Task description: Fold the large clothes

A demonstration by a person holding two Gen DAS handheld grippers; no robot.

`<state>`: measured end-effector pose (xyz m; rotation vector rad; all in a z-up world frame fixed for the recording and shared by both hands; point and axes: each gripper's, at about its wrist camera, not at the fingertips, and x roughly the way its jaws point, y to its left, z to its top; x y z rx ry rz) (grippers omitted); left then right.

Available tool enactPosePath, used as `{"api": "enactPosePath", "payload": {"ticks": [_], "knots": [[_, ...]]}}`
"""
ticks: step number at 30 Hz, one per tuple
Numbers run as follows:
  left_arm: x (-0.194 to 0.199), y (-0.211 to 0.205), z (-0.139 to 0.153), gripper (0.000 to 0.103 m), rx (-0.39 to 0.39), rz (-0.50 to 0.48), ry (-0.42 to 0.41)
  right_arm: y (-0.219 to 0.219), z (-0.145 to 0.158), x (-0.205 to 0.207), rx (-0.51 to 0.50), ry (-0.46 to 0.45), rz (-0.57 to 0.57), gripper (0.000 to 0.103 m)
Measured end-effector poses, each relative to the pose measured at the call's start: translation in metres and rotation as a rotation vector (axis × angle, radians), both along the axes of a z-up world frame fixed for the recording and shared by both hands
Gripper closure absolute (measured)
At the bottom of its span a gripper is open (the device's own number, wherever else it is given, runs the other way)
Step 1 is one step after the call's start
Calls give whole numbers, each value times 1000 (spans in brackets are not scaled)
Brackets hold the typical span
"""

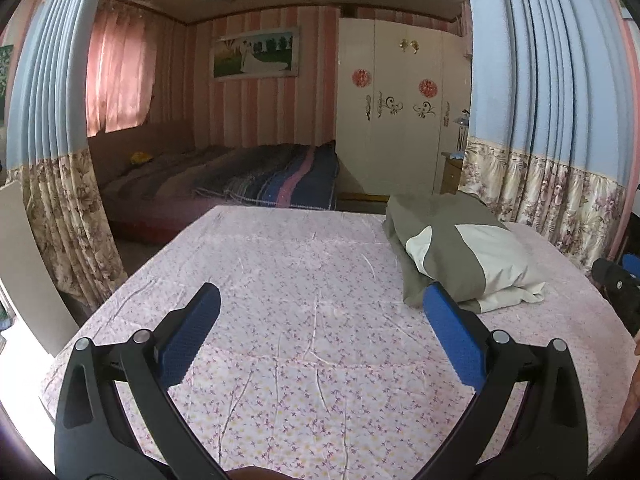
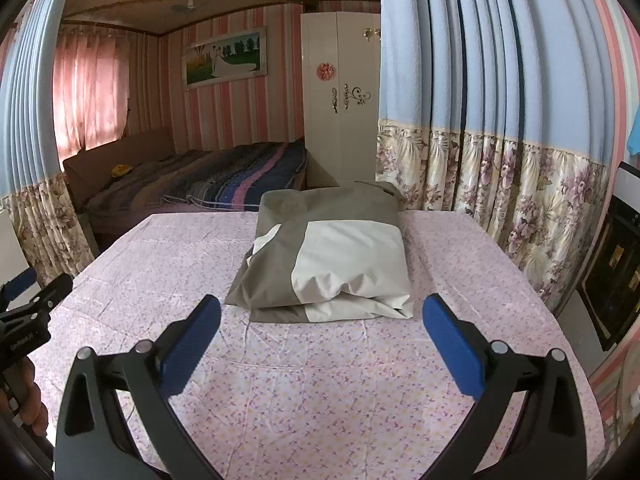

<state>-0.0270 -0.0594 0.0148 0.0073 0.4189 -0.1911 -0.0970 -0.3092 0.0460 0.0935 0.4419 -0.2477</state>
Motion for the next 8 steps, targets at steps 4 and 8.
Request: {"api": "enactPosePath", "payload": {"ticks": [4,8], "knots": [[6,0,-3,3,13,5,29,0,0,0,0,1,0,2],[7,0,-4,3,14,-6,34,-1,1,1,5,-1,-1,2]]}}
